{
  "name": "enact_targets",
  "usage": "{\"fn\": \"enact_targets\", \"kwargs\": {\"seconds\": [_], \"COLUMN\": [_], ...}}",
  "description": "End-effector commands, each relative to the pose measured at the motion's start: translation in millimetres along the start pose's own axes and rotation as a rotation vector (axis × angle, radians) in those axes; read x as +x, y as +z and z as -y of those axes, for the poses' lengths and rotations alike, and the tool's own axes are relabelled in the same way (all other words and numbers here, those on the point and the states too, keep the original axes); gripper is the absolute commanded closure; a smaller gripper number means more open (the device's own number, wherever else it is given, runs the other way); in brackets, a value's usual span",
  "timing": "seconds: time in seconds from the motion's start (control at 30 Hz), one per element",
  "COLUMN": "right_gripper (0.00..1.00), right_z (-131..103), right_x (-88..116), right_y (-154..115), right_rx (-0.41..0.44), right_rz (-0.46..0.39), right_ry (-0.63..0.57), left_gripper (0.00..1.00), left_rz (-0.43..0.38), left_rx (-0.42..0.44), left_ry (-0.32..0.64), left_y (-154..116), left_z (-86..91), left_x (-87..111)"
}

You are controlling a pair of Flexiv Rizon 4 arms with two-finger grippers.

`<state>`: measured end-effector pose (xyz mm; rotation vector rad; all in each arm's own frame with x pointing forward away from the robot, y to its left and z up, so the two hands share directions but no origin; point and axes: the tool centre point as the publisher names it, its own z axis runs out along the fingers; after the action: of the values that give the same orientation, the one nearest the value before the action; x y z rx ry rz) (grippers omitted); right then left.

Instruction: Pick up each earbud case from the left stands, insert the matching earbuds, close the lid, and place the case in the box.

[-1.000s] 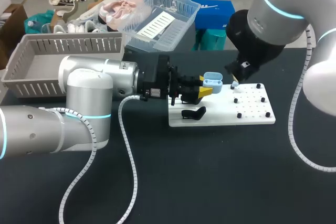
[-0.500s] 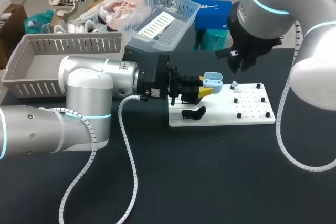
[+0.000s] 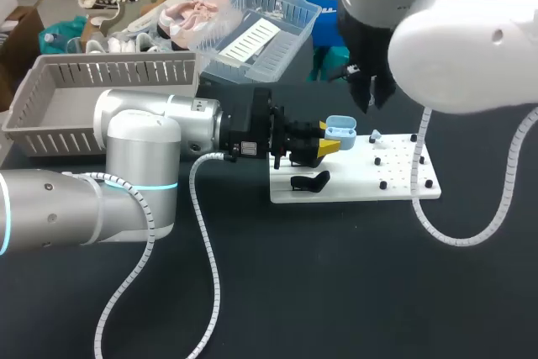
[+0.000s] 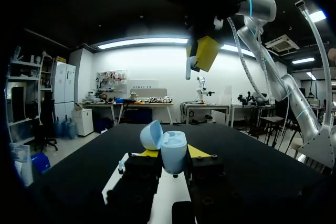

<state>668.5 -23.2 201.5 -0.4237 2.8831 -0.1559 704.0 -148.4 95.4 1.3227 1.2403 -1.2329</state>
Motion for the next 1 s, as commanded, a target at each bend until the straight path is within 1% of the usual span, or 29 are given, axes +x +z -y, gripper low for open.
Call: {"fn": "enact_targets", "kwargs": {"seconds": [0.03, 0.6, 0.63, 0.67, 0.73, 0.8, 1.0], "right_gripper": [1.0, 1.0, 1.0, 1.0, 1.0, 1.0, 1.0], "right_z": [-2, -2, -1, 2, 8, 12, 18], "right_x": [-7, -7, -7, -6, -5, -5, 3], "right_y": [-1, -1, 0, -2, -5, -9, -13], "right_rx": [0.003, 0.003, 0.011, -0.002, 0.041, 0.019, 0.016], "right_rz": [-0.094, -0.094, -0.12, -0.176, -0.213, -0.228, -0.233], "right_ry": [-0.001, -0.001, 0.016, 0.074, 0.144, 0.209, 0.273], "left_gripper": [1.0, 1.0, 1.0, 1.0, 1.0, 1.0, 1.0], "left_rz": [0.002, 0.002, 0.002, 0.002, 0.002, 0.002, 0.002], "left_rx": [-0.001, -0.001, -0.001, -0.001, -0.001, -0.001, -0.001], "left_ry": [0.001, 0.001, 0.001, 0.001, 0.001, 0.001, 0.001], "left_y": [0, 0, 0, 0, 0, 0, 0], "left_z": [-0.2, -0.2, -0.2, -0.2, -0.2, -0.2, -0.2], "left_x": [0.7, 0.7, 0.7, 0.7, 0.7, 0.7, 0.7]}}
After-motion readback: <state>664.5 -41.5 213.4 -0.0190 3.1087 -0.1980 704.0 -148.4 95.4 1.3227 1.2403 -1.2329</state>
